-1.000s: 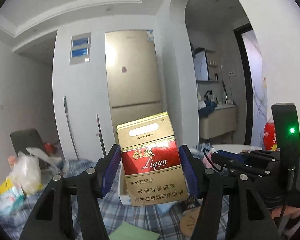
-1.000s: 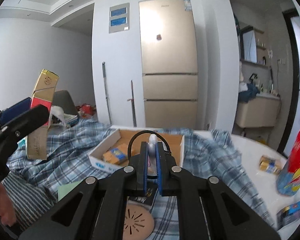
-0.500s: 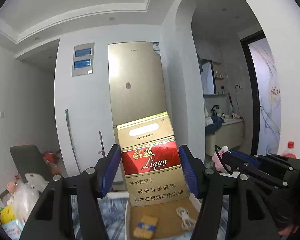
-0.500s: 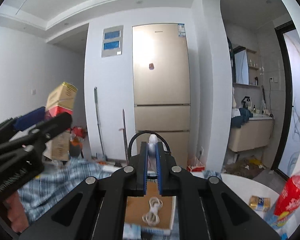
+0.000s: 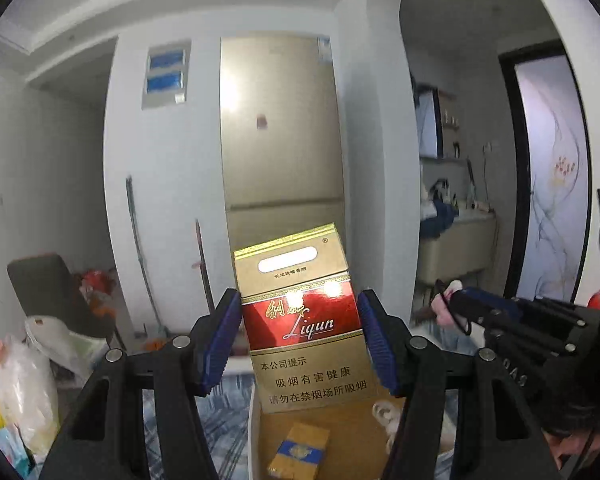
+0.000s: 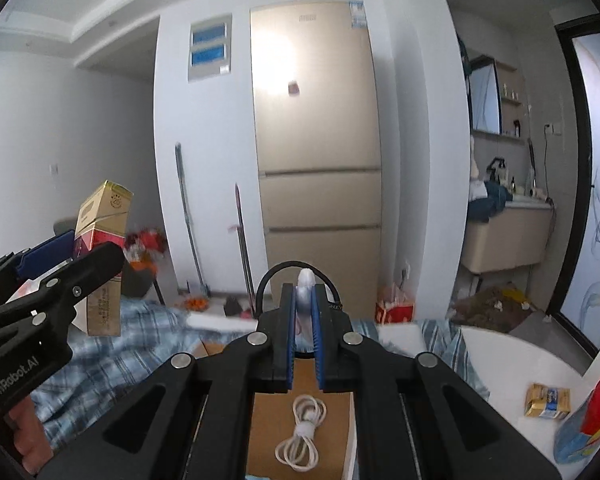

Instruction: Organize soft objects

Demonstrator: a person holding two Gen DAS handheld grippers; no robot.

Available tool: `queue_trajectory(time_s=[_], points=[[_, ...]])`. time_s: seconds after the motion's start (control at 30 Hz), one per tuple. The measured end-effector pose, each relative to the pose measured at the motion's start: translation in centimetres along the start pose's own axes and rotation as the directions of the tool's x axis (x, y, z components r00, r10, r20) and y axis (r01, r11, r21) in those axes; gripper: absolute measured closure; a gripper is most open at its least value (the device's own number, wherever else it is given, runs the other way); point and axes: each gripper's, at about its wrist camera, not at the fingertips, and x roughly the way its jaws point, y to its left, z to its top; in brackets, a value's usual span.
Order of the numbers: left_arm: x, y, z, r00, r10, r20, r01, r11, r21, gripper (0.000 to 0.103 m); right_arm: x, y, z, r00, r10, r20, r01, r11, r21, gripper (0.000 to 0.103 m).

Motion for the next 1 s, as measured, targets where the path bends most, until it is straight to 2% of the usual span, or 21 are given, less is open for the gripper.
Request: queue_trajectory(time_s=[0.1,0.13,0.2,0.27,0.33,0.4,0.47,0.53,0.7,0.83,0.9,0.93,0.97,1.0], points=[[2.5,0.2,-1.5,0.995,-0.013,-0.100,0.014,1.000,0.001,0.041,1.7,-0.2,-1.4,0.996,0.028,-0.081,-0.028,1.000,-0.003,0.096],[3.6,0.2,-2.2,0.989,-0.021,-0.149,0.022,1.000,0.003,0.041,2.1,-0.3,-1.9,0.994,0.033,-0.105,-0.033,0.999,-0.001,0.096],[5.1,0.0,-3.3,0.974,-0.033,-0.222,0.035,0.999,0.006,0.041,3.2,-0.5,-2.8,0.987,0.045,-0.157,-0.045,0.999,0.003,0.096],[7.2,-0.4,-4.6,0.946,-0.049,-0.319,0.056,0.998,0.012,0.041,4.2,-0.6,-3.8,0.977,0.046,-0.207,-0.048,0.999,-0.001,0.096],[8.4,-0.5,-5.9,0.927,-0.083,-0.365,0.089,0.996,-0.001,0.041,5.2,-0.7,-4.7,0.966,0.042,-0.257,-0.044,0.999,-0.005,0.096],[9.2,-0.1,-6.9,0.917,-0.111,-0.382,0.109,0.994,-0.027,0.041,6.4,-0.7,-5.6,0.951,0.049,-0.307,-0.050,0.999,0.005,0.096],[10.2,0.3,-7.9,0.900,-0.111,-0.421,0.101,0.994,-0.046,0.041,7.5,-0.8,-6.5,0.933,0.051,-0.357,-0.046,0.999,0.022,0.096],[10.9,0.3,-8.5,0.893,-0.098,-0.440,0.091,0.995,-0.037,0.041,8.2,-0.8,-7.2,0.922,0.040,-0.386,-0.036,0.999,0.016,0.096],[11.8,0.4,-9.6,0.879,-0.082,-0.471,0.080,0.996,-0.025,0.041,9.1,-1.2,-8.1,0.905,0.027,-0.425,-0.025,1.000,0.009,0.096],[11.7,0.4,-9.8,0.878,-0.070,-0.474,0.067,0.997,-0.024,0.040,9.8,-1.5,-8.5,0.889,0.051,-0.455,-0.040,0.999,0.034,0.096],[11.7,0.6,-9.8,0.880,-0.064,-0.470,0.058,0.998,-0.026,0.031,9.9,-1.4,-8.6,0.887,0.049,-0.459,-0.042,0.999,0.026,0.096],[11.6,0.7,-9.8,0.886,-0.054,-0.461,0.048,0.999,-0.024,0.017,9.9,-1.4,-8.6,0.886,0.051,-0.461,-0.045,0.999,0.025,0.096],[11.5,0.8,-9.7,0.892,-0.041,-0.450,0.036,0.999,-0.020,0.010,9.9,-1.4,-8.6,0.886,0.054,-0.461,-0.047,0.999,0.027,0.095],[11.3,0.9,-9.6,0.901,-0.026,-0.434,0.022,1.000,-0.016,0.010,9.9,-1.4,-8.6,0.887,0.049,-0.460,-0.041,0.999,0.026,0.090]])
